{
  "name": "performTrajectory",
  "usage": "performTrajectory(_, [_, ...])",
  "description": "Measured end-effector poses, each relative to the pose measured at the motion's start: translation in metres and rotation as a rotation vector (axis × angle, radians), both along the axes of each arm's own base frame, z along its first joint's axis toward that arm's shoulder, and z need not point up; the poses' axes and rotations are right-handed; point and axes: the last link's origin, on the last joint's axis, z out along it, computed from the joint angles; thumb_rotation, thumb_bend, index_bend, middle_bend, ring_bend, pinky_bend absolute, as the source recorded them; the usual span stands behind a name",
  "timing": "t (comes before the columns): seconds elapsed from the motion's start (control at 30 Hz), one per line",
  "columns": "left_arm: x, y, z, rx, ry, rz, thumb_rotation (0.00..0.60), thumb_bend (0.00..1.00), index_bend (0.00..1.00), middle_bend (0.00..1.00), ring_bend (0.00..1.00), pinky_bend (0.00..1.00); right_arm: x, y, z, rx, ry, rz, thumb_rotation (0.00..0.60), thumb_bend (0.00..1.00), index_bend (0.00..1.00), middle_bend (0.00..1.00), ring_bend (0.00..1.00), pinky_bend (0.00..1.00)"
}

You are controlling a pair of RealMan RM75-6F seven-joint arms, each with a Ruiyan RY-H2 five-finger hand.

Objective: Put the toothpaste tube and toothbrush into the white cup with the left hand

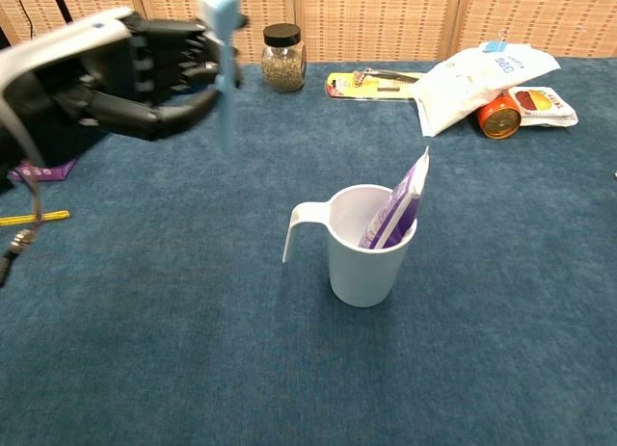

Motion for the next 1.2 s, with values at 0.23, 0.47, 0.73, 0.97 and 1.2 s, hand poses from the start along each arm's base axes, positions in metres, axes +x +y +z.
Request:
performTrajectory(0.23, [0.025, -0.003, -0.025, -0.144, -0.061, -0.044, 0.6, 0.48, 0.59, 0.0, 0.0, 0.0, -0.001, 0.0, 0.001, -0.003, 0.001, -0.006, 0.6, 0.0, 0.0, 0.0, 0.0, 0.0])
performTrajectory(0.47, [0.039, -0.001, -0.036, -0.204, -0.106, -0.055, 0.6, 0.48, 0.59, 0.0, 0.0, 0.0, -0.003, -0.003, 0.001, -0.002, 0.0, -0.013, 0.6, 0.0, 0.0, 0.0, 0.0, 0.0])
performTrajectory(0.73, [0.051, -0.005, -0.05, -0.253, -0.118, -0.071, 0.6, 0.48, 0.59, 0.0, 0.0, 0.0, -0.003, -0.003, 0.002, -0.005, -0.005, -0.012, 0.6, 0.0, 0.0, 0.0, 0.0, 0.0])
performTrajectory(0.97, [0.057, 0.0, -0.061, -0.285, -0.153, -0.058, 0.6, 0.48, 0.58, 0.0, 0.0, 0.0, -0.004, -0.003, 0.005, -0.008, -0.011, -0.014, 0.6, 0.0, 0.0, 0.0, 0.0, 0.0])
performTrajectory(1.2, [0.058, 0.008, -0.074, -0.31, -0.174, -0.033, 0.6, 0.48, 0.52, 0.0, 0.0, 0.0, -0.005, -0.003, 0.005, -0.01, -0.013, -0.017, 0.6, 0.0, 0.0, 0.0, 0.0, 0.0])
